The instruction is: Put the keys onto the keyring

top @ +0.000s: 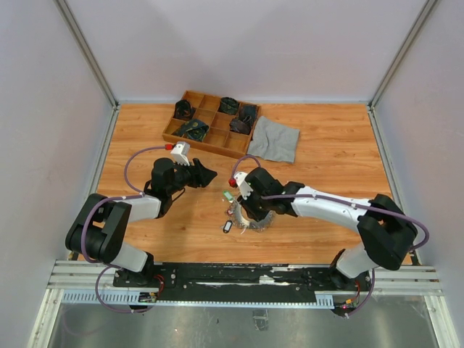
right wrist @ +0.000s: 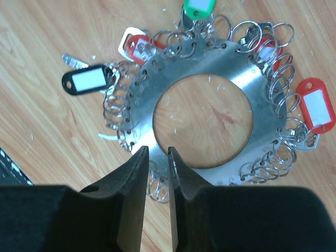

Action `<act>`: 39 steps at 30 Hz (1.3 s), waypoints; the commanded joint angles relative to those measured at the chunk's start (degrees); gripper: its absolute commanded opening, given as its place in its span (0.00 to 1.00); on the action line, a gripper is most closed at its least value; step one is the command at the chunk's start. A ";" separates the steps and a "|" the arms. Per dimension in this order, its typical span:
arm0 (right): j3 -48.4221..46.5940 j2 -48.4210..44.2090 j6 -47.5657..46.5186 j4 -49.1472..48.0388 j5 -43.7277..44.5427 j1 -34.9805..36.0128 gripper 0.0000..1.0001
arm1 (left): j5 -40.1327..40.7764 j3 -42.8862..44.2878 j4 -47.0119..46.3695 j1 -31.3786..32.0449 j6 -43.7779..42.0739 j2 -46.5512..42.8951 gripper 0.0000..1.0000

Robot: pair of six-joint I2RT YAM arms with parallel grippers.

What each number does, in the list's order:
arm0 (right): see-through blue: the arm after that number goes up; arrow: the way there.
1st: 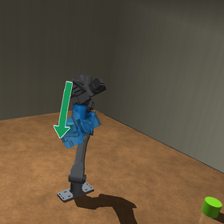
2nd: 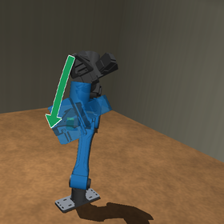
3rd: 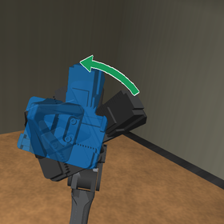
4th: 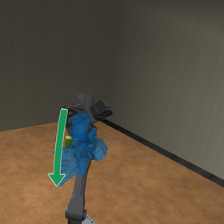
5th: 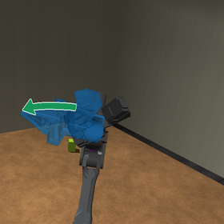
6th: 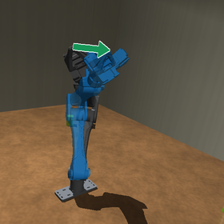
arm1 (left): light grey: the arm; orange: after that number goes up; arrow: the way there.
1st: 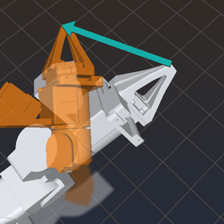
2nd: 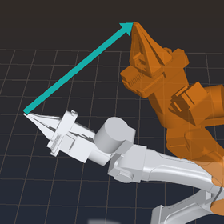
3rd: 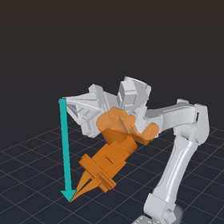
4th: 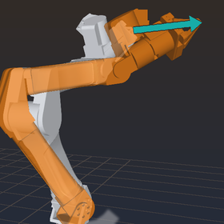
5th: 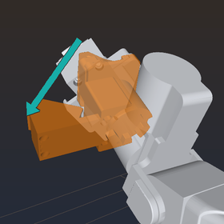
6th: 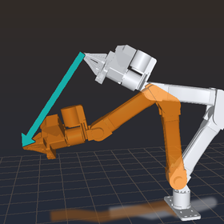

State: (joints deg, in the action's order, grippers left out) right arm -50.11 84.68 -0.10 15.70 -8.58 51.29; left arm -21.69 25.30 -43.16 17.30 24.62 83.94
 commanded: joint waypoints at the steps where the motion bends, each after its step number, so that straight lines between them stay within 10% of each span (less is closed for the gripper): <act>1: -2.69 3.80 9.00 -4.29 0.27 -0.57 0.23 | -0.28 0.63 -0.45 -0.54 -0.52 0.43 0.60; 17: -6.83 12.87 13.12 -4.24 -3.24 0.70 0.30 | -0.28 0.41 -0.63 -0.52 -0.36 0.26 0.60; 39: 2.24 5.13 11.56 11.84 10.18 0.65 0.12 | -0.43 0.63 -0.26 -0.56 -0.60 0.49 0.60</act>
State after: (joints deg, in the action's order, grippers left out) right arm -50.54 91.24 8.54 20.43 -7.77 52.01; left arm -21.71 25.30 -43.16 17.30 24.64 83.94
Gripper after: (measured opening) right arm 0.115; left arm 0.604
